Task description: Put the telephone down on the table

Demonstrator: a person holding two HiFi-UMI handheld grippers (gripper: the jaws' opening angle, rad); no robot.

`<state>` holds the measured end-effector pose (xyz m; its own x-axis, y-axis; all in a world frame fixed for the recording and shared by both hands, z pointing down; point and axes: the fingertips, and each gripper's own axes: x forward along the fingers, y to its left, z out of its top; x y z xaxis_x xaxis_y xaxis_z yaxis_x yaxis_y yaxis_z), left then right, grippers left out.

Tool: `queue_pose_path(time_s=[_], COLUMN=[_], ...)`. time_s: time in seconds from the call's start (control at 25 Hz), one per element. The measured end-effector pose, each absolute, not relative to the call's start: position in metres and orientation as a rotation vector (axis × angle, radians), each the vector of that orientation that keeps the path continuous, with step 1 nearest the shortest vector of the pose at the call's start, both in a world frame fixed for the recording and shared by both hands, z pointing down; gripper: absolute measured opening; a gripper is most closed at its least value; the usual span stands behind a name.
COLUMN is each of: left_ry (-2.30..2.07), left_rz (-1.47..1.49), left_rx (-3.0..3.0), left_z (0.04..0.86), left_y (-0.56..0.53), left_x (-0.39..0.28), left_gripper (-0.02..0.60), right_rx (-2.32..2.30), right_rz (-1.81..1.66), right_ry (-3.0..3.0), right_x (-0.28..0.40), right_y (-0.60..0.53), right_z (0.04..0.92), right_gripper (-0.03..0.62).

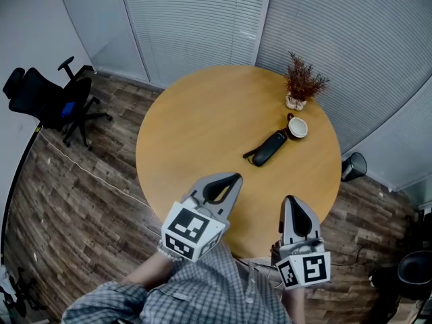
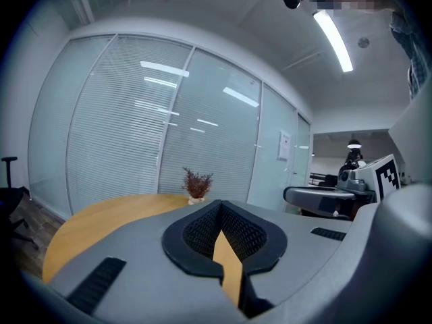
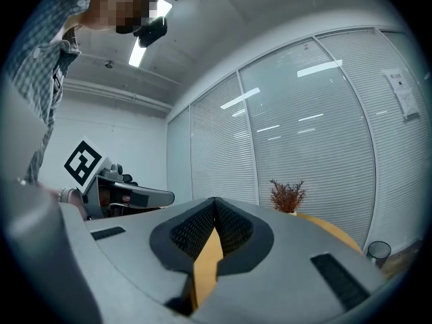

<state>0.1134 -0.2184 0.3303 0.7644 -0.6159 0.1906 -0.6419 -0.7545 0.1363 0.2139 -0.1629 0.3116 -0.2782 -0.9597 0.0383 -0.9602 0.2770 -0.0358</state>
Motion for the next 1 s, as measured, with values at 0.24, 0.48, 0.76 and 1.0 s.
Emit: queue_pose_path(time_s=[0.24, 0.48, 0.76, 1.0], left_ry=[-1.004, -1.008, -0.996, -0.989], left_rz=[0.198, 0.206, 0.208, 0.204], left_rx=[2.762, 2.759, 2.756, 2.758], left_z=[0.3313, 0.3319, 0.3349, 0.3329], left_y=[-0.2172, -0.2184, -0.2162, -0.2166], left_x=[0.1095, 0.1099, 0.1109, 0.1128], left_gripper=[0.008, 0.008, 0.008, 0.008], right_rx=[1.877, 1.87, 1.875, 1.873], right_rz=[0.087, 0.102, 0.107, 0.111], right_ry=[-2.503, -2.493, -2.487, -2.488], right_x=[0.2104, 0.2112, 0.2109, 0.2105], right_y=[-0.1623, -0.1636, -0.1608, -0.1613], right_z=[0.3126, 0.3149, 0.3173, 0.3167], right_gripper=[0.008, 0.008, 0.008, 0.008])
